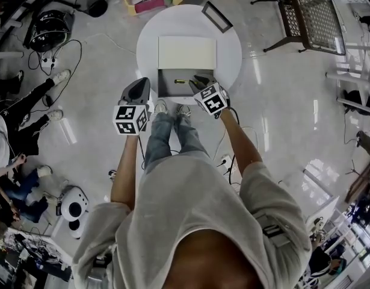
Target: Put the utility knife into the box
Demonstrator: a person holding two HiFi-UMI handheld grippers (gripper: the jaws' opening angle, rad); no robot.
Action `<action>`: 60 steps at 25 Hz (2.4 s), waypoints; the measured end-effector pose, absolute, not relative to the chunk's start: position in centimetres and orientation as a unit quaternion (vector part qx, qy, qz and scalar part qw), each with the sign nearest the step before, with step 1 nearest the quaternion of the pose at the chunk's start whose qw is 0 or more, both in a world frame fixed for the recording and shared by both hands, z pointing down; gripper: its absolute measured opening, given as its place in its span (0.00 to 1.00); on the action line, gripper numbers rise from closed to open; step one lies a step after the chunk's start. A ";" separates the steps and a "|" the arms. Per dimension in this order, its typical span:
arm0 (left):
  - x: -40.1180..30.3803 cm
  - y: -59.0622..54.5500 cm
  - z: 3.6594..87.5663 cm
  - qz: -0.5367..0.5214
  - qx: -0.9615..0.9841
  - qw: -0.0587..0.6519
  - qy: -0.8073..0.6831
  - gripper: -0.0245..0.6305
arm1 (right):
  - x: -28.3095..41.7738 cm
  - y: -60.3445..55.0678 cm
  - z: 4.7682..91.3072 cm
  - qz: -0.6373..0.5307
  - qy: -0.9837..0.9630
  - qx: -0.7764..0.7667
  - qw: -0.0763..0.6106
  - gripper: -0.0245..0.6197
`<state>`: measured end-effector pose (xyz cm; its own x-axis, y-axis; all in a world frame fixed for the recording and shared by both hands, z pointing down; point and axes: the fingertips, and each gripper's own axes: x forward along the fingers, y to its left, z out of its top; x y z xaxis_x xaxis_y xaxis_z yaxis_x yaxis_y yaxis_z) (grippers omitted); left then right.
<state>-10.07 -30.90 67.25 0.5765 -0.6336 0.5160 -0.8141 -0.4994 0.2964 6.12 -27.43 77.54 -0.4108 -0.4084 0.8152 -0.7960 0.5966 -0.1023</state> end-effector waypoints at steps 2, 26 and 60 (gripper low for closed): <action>-9.9 -31.0 67.0 0.171 0.851 0.259 -0.422 0.07 | 7.2 -27.7 76.8 0.272 -0.795 0.411 0.355 0.18; -7.5 -33.7 58.8 0.127 0.880 0.189 -0.417 0.07 | 14.2 -30.8 63.3 0.213 -0.755 0.593 0.184 0.08; -8.1 -41.4 49.7 0.062 0.887 0.096 -0.448 0.07 | 16.5 -36.4 50.2 0.064 -0.752 0.644 0.124 0.08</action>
